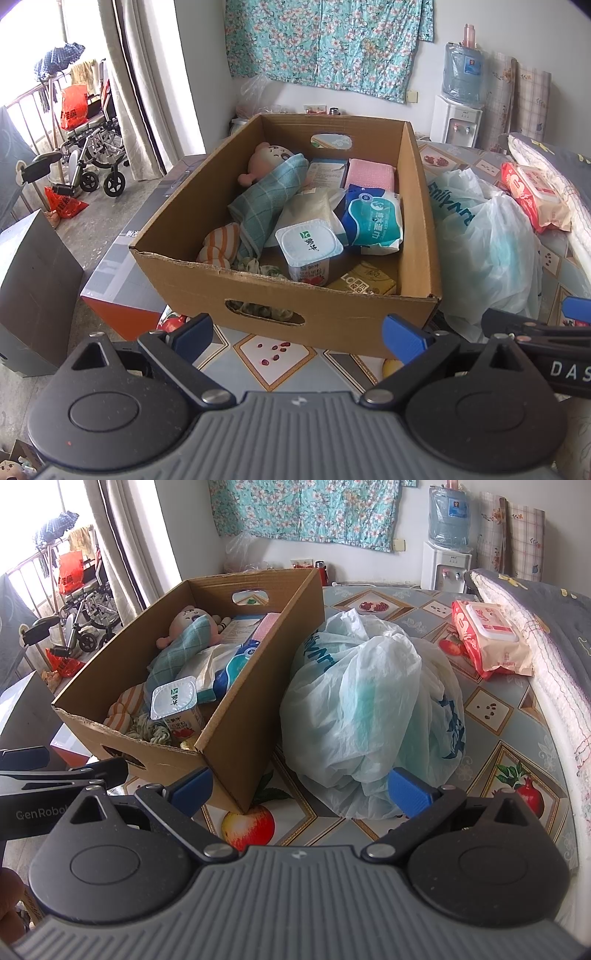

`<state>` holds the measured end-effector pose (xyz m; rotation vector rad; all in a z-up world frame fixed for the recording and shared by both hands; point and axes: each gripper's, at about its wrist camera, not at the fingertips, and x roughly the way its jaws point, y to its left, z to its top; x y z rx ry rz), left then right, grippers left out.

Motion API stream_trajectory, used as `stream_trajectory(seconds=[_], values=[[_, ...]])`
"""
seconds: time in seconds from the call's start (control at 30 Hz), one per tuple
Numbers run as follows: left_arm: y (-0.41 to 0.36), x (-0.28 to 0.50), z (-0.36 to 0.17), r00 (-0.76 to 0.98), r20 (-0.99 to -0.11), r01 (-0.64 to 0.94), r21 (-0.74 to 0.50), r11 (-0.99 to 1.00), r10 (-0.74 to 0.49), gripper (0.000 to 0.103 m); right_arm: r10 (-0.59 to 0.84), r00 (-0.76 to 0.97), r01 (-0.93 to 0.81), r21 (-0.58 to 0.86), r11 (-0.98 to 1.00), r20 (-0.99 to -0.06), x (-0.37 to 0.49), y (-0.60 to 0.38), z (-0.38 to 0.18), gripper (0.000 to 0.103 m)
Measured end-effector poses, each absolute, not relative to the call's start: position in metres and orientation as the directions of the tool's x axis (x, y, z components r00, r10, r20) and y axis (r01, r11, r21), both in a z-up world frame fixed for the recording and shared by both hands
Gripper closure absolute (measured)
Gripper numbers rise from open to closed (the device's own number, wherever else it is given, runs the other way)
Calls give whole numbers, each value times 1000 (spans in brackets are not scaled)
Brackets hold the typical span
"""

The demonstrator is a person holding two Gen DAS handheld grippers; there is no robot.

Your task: Organize soft objects

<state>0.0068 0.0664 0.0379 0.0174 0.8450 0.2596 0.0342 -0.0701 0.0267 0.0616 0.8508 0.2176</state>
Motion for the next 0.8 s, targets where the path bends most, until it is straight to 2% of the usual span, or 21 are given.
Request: stream_trajectory(seconds=[0.8], values=[[70,7,35,630,-742,-219,116,969,231,4,215,634,-167,140,976,-743,33,-68,27,1]])
